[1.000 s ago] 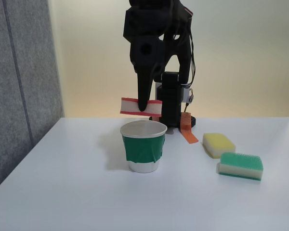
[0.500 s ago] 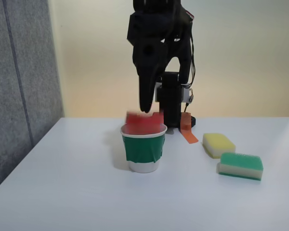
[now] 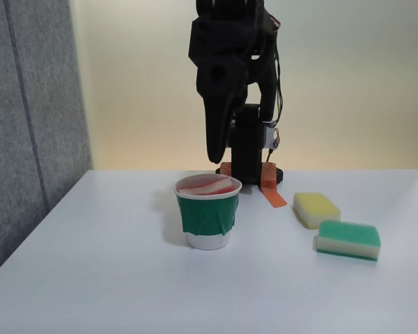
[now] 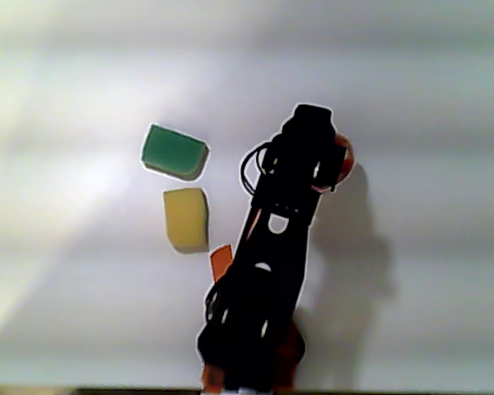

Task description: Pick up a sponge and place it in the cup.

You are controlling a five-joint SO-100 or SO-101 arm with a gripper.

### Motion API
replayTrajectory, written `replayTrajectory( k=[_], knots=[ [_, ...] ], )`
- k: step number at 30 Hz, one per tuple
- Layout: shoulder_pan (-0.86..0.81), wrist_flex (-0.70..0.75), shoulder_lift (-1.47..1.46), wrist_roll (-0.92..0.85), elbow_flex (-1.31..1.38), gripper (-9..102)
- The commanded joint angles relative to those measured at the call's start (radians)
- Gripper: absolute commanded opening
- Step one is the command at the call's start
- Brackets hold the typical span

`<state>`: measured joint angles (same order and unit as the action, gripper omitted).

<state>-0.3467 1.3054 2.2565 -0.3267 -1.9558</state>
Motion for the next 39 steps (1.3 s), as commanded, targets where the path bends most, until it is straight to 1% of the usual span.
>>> replayTrajectory(
  k=[1,4,6,8,11,15,22,26,31,34,39],
  knots=[
    [0.017,0.008,0.091,0.06,-0.021,0],
    [0.048,-0.006,0.215,0.166,-0.163,0],
    [0.078,-0.049,0.33,0.233,-0.301,0],
    [0.106,-0.104,0.457,0.264,-0.451,0],
    [0.146,-0.13,0.646,0.307,-0.638,0],
    [0.163,-0.15,0.847,0.307,-0.815,0],
    [0.176,-0.16,1.088,0.293,-1.003,0],
    [0.178,-0.195,1.106,0.272,-1.058,0],
    [0.193,-0.27,1.106,0.287,-1.173,0],
    [0.216,-0.35,1.109,0.275,-1.279,0],
    [0.224,-0.202,1.108,0.221,-1.279,0]
  ],
)
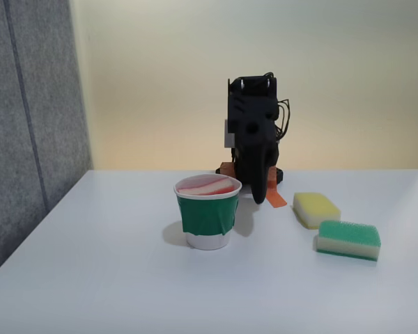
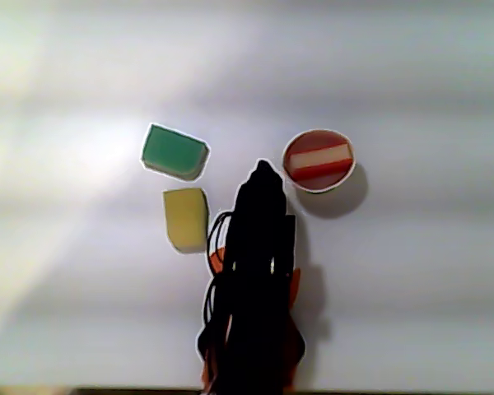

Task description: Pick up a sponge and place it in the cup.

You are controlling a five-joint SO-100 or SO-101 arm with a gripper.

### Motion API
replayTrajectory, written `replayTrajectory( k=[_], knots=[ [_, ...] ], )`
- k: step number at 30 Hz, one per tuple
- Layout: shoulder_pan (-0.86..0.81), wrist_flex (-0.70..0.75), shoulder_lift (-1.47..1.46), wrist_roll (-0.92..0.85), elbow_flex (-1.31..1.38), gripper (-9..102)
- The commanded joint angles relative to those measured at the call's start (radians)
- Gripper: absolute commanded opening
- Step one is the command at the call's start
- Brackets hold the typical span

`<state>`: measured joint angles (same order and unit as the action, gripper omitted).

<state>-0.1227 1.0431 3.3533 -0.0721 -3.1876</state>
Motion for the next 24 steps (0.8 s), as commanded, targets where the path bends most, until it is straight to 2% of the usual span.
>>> replayTrajectory(
  k=[1,5,7,8,24],
  knots=[
    [0.002,0.094,0.011,-0.049,-0.048,0],
    [0.005,0.222,0.012,-0.026,-0.048,0],
    [0.006,0.242,0.012,0.06,-0.048,0],
    [0.006,0.245,0.012,0.101,-0.048,0],
    [-0.006,0.245,0.014,0.1,-0.048,0]
  ],
)
